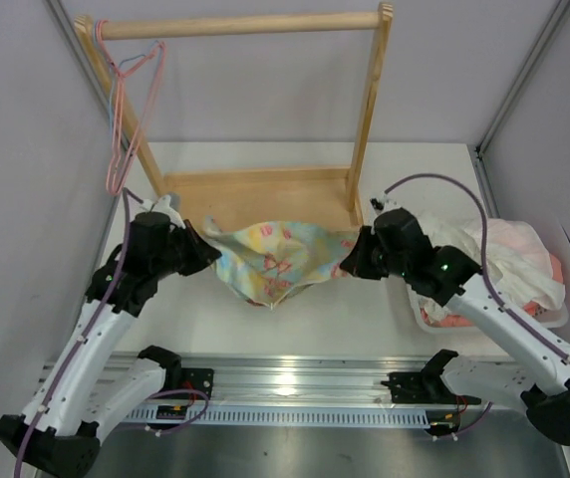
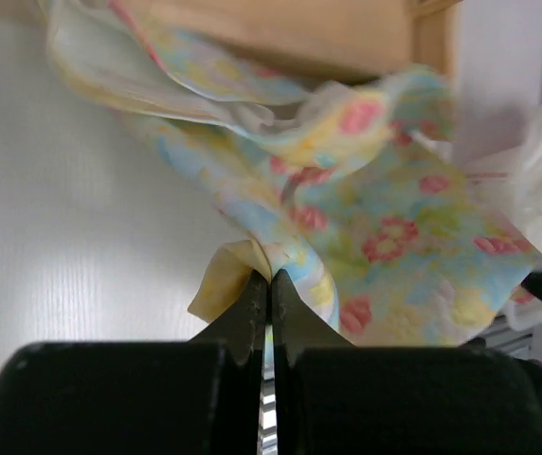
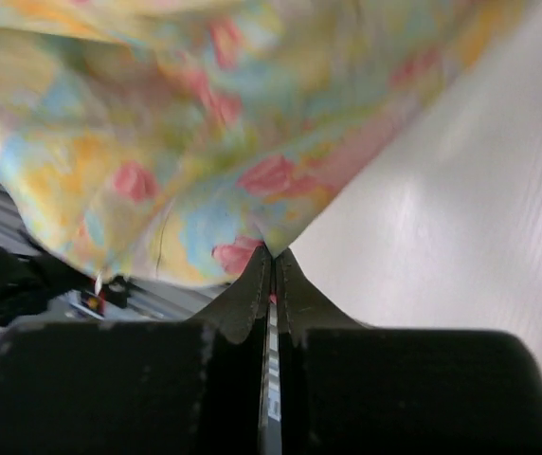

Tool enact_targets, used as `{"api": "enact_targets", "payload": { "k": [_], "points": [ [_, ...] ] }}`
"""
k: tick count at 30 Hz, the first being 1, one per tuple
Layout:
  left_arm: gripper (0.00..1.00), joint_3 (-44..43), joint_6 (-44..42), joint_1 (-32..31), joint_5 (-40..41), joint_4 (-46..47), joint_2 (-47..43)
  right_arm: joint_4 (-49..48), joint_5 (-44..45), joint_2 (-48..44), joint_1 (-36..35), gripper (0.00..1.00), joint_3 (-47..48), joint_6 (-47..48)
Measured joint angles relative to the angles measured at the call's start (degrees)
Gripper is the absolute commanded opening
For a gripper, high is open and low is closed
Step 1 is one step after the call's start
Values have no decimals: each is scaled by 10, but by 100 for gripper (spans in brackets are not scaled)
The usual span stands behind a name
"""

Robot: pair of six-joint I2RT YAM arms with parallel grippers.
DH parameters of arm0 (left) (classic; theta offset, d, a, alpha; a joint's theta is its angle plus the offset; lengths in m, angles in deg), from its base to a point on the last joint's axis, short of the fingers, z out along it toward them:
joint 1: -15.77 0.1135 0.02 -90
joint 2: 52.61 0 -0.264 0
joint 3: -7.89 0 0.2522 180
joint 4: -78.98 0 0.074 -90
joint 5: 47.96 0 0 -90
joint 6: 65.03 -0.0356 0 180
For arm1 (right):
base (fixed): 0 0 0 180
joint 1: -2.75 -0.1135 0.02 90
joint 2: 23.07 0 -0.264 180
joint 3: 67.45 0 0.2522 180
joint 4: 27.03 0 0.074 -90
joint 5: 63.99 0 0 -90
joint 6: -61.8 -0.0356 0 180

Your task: Place the skirt on the hanger

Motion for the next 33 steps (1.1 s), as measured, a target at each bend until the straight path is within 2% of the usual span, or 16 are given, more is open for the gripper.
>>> {"api": "enact_targets", "payload": {
  "k": [4,8,14,17,22,27,29,33],
  "points": [
    [0,-96,-14,1,-1,-16,-4,31,-1,19,14,0,126,44],
    [0,-179,-19,29,-15,-5,39,47,-28,98,86,0,266,101],
    [0,-307,-18,95,-50,73,188,30,-93,266,186,0,468,165],
    [0,-377,-18,115,-77,114,271,27,-120,349,206,0,573,180],
    [0,-490,-17,131,-106,150,351,15,-146,416,222,0,669,181],
    [0,-489,-17,137,-113,176,330,-9,-156,409,225,0,655,176],
    [0,-429,-17,139,-112,190,294,-28,-156,383,223,0,590,174],
    [0,-254,-2,140,-108,200,215,-64,-155,327,217,0,421,165]
  ]
}}
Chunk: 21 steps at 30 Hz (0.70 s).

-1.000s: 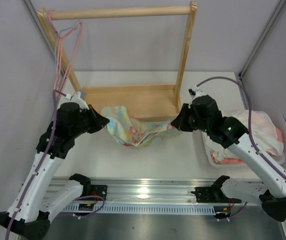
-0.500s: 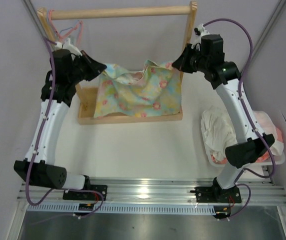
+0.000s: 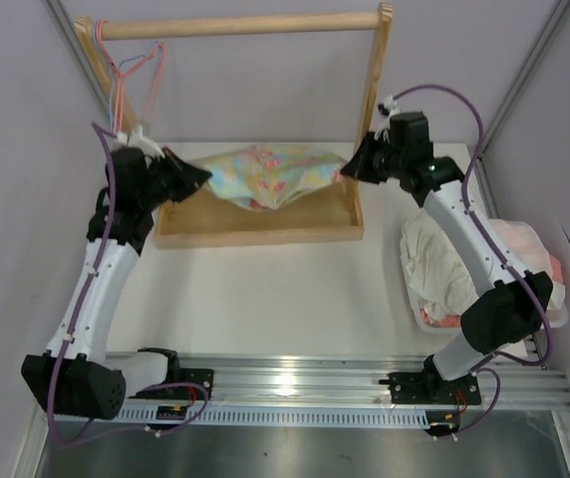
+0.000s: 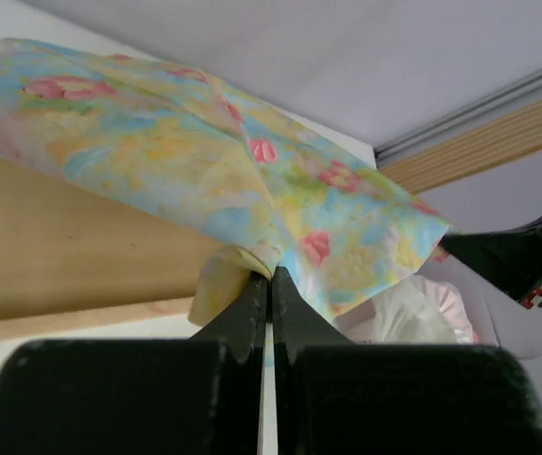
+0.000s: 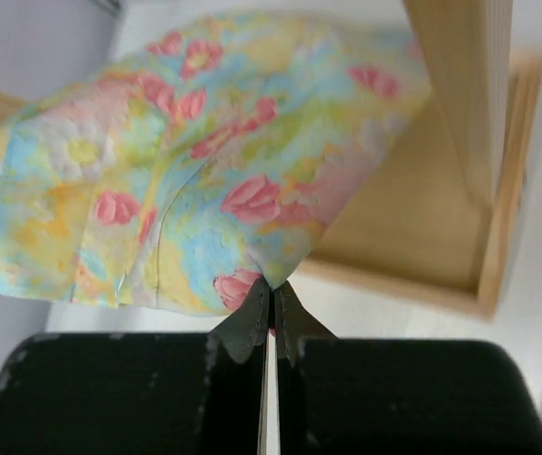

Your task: Place the skirt on the hanger

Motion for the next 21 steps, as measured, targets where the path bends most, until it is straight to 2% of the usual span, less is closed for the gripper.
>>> {"api": "enact_targets", "payload": {
  "k": [3,5,9,13,21],
  "points": [
    [0,164,17,0,6,15,-45,-25,2,-29,-5,0,-138,-11],
    [0,273,31,0,10,-9,-60,-37,5,-45,-12,0,-247,-24],
    [0,382,49,-4,26,-50,-86,-49,14,-87,-24,0,-419,-48],
    [0,424,61,-9,39,-78,-146,-44,24,-150,-29,0,-518,-68],
    [0,430,60,-17,52,-100,-163,-54,46,-208,-30,0,-561,-80]
  ]
}}
